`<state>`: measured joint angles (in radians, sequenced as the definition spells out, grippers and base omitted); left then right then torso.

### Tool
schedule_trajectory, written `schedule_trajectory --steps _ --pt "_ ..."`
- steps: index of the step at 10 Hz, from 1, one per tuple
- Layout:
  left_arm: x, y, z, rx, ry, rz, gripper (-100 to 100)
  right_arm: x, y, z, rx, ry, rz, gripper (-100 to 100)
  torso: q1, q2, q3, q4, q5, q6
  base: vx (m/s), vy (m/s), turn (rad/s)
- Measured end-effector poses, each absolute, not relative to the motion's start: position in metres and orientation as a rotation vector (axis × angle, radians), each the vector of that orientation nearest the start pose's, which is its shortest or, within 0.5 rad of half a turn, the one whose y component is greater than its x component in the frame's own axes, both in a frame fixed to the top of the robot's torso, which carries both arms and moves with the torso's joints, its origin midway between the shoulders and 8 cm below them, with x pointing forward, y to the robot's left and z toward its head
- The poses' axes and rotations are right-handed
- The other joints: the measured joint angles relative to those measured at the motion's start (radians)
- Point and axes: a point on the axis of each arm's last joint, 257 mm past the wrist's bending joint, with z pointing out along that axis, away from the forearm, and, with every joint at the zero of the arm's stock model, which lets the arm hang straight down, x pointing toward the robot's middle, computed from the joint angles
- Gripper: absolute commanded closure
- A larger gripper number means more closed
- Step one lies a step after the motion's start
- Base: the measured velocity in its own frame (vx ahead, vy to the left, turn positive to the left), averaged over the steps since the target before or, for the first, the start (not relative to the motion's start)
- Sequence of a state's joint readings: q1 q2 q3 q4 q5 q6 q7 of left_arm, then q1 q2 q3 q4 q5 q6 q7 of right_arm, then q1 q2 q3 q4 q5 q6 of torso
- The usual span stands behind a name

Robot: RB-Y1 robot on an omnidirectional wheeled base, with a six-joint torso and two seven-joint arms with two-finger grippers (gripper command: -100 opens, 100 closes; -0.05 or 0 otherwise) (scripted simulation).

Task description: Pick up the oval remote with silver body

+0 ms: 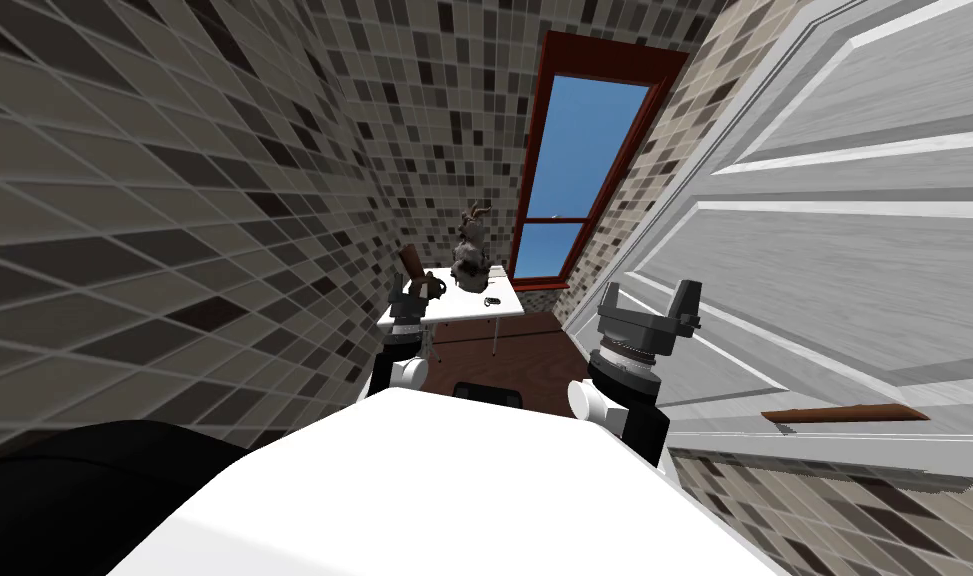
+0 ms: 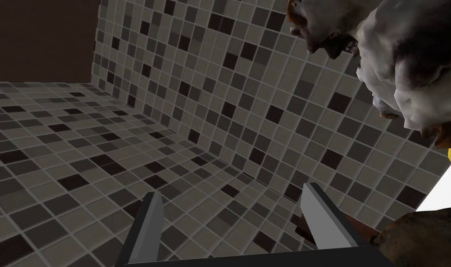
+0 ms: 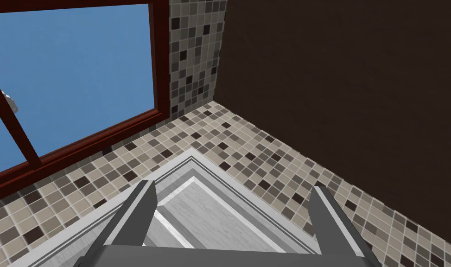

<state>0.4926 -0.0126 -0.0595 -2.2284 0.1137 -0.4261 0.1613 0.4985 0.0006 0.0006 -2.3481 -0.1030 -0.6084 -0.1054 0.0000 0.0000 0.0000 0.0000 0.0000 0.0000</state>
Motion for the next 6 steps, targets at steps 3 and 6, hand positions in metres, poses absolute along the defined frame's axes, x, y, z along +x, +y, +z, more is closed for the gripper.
schedule_trajectory --steps 3,6 --pt "0.373 0.277 -0.016 -0.891 0.643 -1.519 -100 0.306 -0.286 0.073 0.605 0.395 1.503 0 -0.003 0.0 0.0 0.0 -0.001 0.0 -0.009 -0.06 -0.049" --pt "0.382 0.289 -0.022 -0.893 0.734 -1.446 -100 0.306 -0.286 0.073 0.605 0.395 1.503 0 -0.006 0.001 0.001 0.0 -0.001 0.0 -0.015 -0.088 -0.06"
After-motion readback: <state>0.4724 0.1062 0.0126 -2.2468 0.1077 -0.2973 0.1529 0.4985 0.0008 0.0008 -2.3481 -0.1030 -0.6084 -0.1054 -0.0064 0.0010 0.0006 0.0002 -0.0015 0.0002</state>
